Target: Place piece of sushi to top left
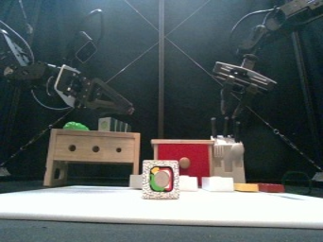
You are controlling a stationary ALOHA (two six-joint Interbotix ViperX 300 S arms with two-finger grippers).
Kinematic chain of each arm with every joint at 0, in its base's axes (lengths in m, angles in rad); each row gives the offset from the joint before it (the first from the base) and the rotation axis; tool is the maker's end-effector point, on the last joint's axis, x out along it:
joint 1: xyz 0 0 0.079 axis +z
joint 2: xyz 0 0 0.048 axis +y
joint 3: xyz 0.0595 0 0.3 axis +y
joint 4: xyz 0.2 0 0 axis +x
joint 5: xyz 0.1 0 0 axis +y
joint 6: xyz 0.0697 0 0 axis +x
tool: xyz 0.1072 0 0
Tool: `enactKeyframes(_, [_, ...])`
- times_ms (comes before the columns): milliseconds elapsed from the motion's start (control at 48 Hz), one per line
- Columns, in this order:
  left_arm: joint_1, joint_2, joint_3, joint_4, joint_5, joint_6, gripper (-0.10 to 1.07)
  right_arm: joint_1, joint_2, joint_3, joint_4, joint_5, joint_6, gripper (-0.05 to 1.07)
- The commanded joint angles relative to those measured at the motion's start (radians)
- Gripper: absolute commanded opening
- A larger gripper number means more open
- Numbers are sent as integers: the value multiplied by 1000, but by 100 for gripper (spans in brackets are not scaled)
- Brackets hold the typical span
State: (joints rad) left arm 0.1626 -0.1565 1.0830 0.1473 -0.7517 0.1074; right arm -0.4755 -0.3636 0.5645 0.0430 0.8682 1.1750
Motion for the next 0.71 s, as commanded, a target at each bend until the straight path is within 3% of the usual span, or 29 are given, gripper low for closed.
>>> enactKeyframes(0, [6,-12,-11,-2,-3,0,77,37,-26,-26,-17,-31,2,70])
enactKeyframes(208, [9,-12,-18,-12,-3,0,77,103,23,-18,-32,-117,2,70])
enactKeyframes(688, [8,-12,-20,-21,-3,-3,77,104,41,32,-124,-89,3,70])
